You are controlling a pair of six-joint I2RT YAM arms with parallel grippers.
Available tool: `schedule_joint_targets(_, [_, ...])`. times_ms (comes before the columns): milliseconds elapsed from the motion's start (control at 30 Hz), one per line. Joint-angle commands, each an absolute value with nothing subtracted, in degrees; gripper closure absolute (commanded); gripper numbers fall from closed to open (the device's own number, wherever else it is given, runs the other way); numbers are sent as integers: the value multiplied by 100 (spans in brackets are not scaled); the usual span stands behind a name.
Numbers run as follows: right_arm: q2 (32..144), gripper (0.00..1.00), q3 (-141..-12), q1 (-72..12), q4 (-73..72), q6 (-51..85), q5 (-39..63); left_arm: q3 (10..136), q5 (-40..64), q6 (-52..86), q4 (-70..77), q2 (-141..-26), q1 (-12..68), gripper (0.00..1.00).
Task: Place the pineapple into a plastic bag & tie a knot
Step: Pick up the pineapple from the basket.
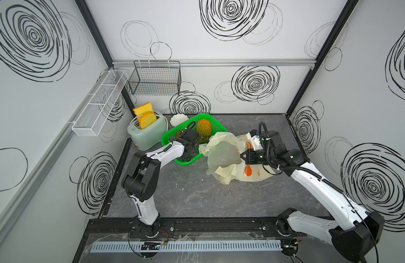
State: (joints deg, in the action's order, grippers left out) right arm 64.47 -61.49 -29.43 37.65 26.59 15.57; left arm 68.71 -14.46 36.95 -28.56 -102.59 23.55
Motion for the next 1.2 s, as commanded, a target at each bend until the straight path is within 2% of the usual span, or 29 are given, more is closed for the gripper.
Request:
schedule_joint_targets(0, [6394, 100, -6119, -2926, 3670, 2717, 1600, 6681, -1732, 3587, -2668, -10134, 2266, 62])
schedule_joint_targets(167, [6386, 100, -6117, -2921, 3663, 2716, 1605, 6606, -1966, 3297, -2585, -9761, 2241, 84])
schedule_joint_targets(367, [6355, 100, -6097, -2921, 3667, 2720, 1591, 6583, -2364, 2793, -2514, -9156, 2255, 95])
schedule_joint_targets(400, [6344, 100, -6092, -2919, 3672, 2716, 1591, 6583, -2398, 2706, -2504, -9060, 2249, 100])
schedule_joint_targets(767, [6279, 100, -6050, -2922, 3651, 2716, 1586, 6250, -2154, 1384, -2398, -7756, 2012, 100])
schedule_joint_targets(967, [6229, 100, -6019, -2919, 3647, 2716, 1586, 5890, -1104, 727, -2146, -7108, 1598, 100])
schedule_joint_targets(1167, [6191, 100, -5959, -2922, 3629, 2733, 1606, 5933, 234, 20, -2281, -7042, 1162, 100])
